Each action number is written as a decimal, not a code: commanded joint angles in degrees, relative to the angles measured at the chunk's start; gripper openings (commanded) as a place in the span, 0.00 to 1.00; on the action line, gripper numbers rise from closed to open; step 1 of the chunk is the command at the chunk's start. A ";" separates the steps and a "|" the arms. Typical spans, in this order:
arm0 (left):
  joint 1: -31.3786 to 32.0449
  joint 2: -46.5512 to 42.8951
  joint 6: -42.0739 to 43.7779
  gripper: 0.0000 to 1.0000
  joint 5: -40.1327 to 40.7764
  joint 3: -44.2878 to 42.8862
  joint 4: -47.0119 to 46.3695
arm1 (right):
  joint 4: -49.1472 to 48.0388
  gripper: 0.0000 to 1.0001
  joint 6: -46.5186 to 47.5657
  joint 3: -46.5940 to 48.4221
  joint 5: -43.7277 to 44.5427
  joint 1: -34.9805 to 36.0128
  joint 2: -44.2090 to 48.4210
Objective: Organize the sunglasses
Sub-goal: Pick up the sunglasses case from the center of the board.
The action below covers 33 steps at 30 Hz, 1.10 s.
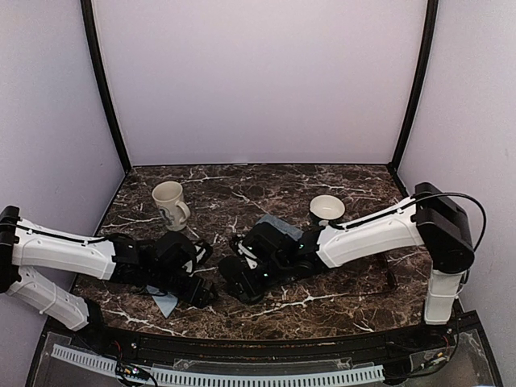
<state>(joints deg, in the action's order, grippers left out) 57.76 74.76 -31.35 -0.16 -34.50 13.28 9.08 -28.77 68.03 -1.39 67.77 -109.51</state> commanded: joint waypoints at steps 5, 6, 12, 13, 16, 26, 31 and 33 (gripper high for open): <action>-0.10 -3.20 -2.81 0.80 6.06 2.39 1.59 | 14.55 0.95 4.95 11.83 14.84 4.30 -7.89; -0.18 -3.10 -2.57 0.80 6.00 2.34 1.20 | 14.63 0.93 4.96 12.06 15.00 4.56 -8.18; -0.19 -0.78 -1.77 0.81 4.65 1.71 -0.95 | 15.61 0.84 4.52 12.55 16.07 4.66 -8.78; -0.19 -0.50 -1.61 0.81 4.37 1.68 -1.22 | 15.49 0.84 4.36 12.44 15.99 4.75 -8.64; -0.19 0.55 -1.37 0.81 3.72 1.65 -1.91 | 14.85 0.90 3.88 11.90 15.67 4.75 -7.98; -0.19 2.64 -1.25 0.81 2.31 1.58 -4.01 | 11.89 0.92 2.76 9.50 14.89 4.72 -4.69; -0.19 3.06 -1.17 0.81 2.05 1.70 -4.39 | 11.89 0.91 2.67 9.57 14.99 4.72 -4.08; -0.19 3.19 -1.16 0.81 1.95 1.64 -4.49 | 11.76 0.90 2.63 9.58 14.78 4.68 -3.96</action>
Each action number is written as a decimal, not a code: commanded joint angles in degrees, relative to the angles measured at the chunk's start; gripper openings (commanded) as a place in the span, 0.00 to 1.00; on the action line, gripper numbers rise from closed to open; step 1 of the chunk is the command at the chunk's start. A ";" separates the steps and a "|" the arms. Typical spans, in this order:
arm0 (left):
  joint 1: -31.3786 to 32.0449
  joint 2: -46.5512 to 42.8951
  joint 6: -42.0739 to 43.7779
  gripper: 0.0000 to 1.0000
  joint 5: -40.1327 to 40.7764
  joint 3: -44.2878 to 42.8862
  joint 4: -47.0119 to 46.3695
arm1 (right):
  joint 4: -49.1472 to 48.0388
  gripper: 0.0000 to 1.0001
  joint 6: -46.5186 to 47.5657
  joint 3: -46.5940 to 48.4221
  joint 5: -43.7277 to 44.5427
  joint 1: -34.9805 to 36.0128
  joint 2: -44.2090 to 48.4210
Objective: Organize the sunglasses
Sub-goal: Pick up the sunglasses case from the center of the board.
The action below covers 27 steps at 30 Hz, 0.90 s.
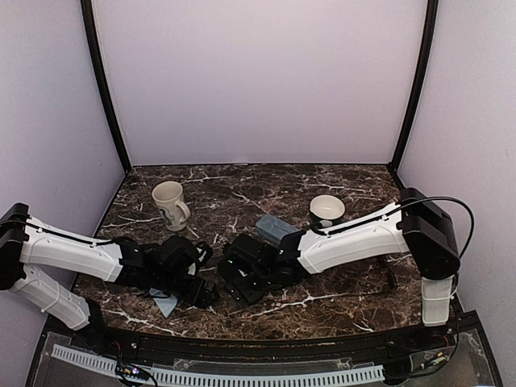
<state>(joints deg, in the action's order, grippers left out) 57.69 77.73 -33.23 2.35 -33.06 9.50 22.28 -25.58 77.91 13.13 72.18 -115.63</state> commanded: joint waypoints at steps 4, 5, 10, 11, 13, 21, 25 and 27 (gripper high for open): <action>-0.12 0.47 0.71 0.81 -0.79 0.39 -0.85 | -1.37 0.85 -0.61 -0.21 0.02 0.18 1.58; -0.12 0.43 0.66 0.81 -0.77 0.39 -0.90 | -1.38 0.83 -0.63 -0.21 -0.07 0.18 1.29; -0.12 0.14 0.55 0.81 -0.76 0.59 -0.97 | -1.54 0.73 -0.87 -0.16 -0.50 0.15 1.22; -0.12 0.18 0.58 0.81 -0.73 0.71 -1.09 | -1.88 0.72 -0.94 -0.33 -0.47 0.13 1.42; -0.12 0.25 0.50 0.81 -0.78 0.90 -1.80 | -2.39 0.68 -1.02 -0.76 -0.37 0.13 1.97; -0.83 0.36 0.90 0.87 -4.27 2.10 -10.28 | -8.61 0.50 -1.87 -7.55 -2.59 -2.07 8.63; -3.32 -0.02 0.76 0.88 -9.32 3.25 -16.51 | -14.90 0.48 -2.27 -14.56 -9.23 -6.04 14.43; -4.80 -0.95 0.96 0.88 -12.08 4.51 -20.59 | -17.56 0.47 -2.43 -17.79 -11.97 -7.89 17.72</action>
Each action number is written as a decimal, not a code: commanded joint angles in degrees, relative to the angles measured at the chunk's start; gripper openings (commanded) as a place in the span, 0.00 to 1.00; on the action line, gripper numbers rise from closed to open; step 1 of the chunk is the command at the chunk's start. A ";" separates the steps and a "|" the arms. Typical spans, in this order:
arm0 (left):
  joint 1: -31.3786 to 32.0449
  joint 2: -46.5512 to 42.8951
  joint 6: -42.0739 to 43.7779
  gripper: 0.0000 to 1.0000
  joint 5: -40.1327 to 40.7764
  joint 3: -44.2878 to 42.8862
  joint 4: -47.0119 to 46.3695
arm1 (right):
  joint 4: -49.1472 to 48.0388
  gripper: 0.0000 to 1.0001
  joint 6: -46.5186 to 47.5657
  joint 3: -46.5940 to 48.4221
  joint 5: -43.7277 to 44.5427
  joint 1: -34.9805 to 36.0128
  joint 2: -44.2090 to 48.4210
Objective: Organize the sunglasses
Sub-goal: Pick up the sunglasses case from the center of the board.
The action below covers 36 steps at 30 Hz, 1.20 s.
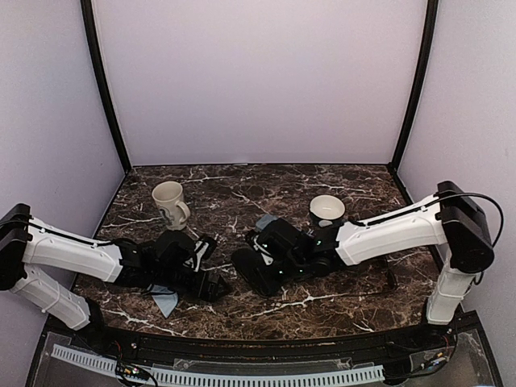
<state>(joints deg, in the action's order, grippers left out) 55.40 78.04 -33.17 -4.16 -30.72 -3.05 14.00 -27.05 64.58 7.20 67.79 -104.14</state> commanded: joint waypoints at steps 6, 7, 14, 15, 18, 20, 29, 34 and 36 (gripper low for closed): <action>-6.18 -3.60 1.98 0.89 -13.86 6.13 -24.63 | -17.36 0.47 -1.33 -11.79 -14.20 -8.03 13.99; -6.52 -4.00 1.97 0.89 -14.94 7.18 -28.63 | -18.90 0.47 -1.27 -12.85 -15.72 -8.63 15.31; -9.37 -0.07 -1.25 0.97 -23.37 10.77 -53.76 | -25.73 0.47 -0.20 -16.08 -25.56 -10.31 19.06; -9.55 0.68 -1.74 0.97 -23.68 10.75 -55.44 | -26.62 0.47 -0.20 -16.39 -25.92 -10.35 19.37; -10.39 2.38 -2.81 0.97 -24.75 10.89 -60.38 | -29.98 0.47 -0.20 -17.74 -25.92 -10.71 20.09; -10.80 3.58 -2.97 0.97 -25.72 10.15 -61.69 | -32.13 0.47 -0.20 -18.57 -25.92 -11.06 20.16; -10.92 10.00 -4.82 0.96 -30.15 9.71 -74.58 | -40.48 0.47 -0.20 -20.66 -25.92 -11.71 19.56; -11.01 12.72 -4.67 0.96 -30.87 8.67 -77.00 | -41.19 0.47 -0.20 -20.09 -25.92 -11.72 18.80; -11.08 13.88 -4.63 0.96 -31.20 8.00 -78.20 | -41.44 0.47 -0.20 -20.04 -25.92 -11.72 18.75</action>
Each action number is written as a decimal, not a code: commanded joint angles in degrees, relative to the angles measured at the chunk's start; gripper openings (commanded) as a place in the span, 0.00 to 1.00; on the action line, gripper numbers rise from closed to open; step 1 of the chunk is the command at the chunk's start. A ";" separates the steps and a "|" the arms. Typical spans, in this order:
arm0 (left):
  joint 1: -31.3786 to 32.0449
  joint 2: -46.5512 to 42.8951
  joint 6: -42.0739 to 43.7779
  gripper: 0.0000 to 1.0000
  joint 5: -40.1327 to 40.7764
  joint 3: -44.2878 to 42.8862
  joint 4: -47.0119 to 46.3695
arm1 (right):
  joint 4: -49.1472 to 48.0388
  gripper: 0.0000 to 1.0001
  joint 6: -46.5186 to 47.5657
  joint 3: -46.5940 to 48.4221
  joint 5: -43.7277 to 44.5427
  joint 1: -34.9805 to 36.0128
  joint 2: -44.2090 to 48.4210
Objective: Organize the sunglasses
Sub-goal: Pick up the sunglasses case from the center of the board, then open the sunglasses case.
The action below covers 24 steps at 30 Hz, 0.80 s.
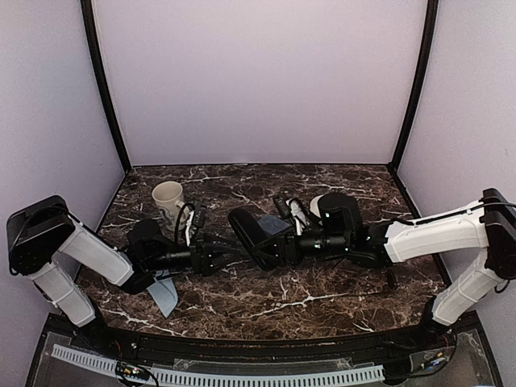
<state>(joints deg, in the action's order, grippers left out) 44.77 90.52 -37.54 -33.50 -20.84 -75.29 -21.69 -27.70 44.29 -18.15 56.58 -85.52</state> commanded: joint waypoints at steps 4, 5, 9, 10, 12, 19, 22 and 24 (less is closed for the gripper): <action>-0.76 3.87 -0.72 0.96 -3.11 -4.00 -8.37 | -6.68 0.47 0.45 0.11 -0.56 -0.50 0.00; -1.02 4.49 -1.00 0.96 -3.53 -4.56 -9.08 | -7.26 0.47 0.45 -0.05 -0.56 -0.50 0.00; -1.51 6.85 -2.19 0.93 -5.08 -6.81 -11.35 | -8.62 0.47 0.45 -0.85 -0.56 -0.42 0.32; -1.61 7.25 -2.48 0.91 -5.24 -7.18 -11.85 | -8.47 0.47 0.45 -0.99 -0.56 -0.41 0.47; -1.71 7.95 -2.87 0.90 -5.45 -7.80 -12.25 | -8.17 0.47 0.45 -1.03 -0.56 -0.33 0.65; -1.80 8.09 -1.75 0.89 -5.70 -10.14 -9.82 | -3.97 0.47 0.45 0.36 -0.56 0.77 0.44; -1.80 8.18 -2.36 0.86 -6.48 -10.45 -10.30 | -2.65 0.47 0.45 1.16 -0.56 1.05 0.60; -1.81 7.89 -2.58 0.86 -6.49 -10.24 -10.25 | -0.04 0.51 -2.64 2.15 -10.34 1.32 0.93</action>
<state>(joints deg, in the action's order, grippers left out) 43.11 99.11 -39.77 -38.26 -29.87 -83.24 -23.92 -27.68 43.81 -18.22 57.08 -85.58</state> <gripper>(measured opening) 0.866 0.614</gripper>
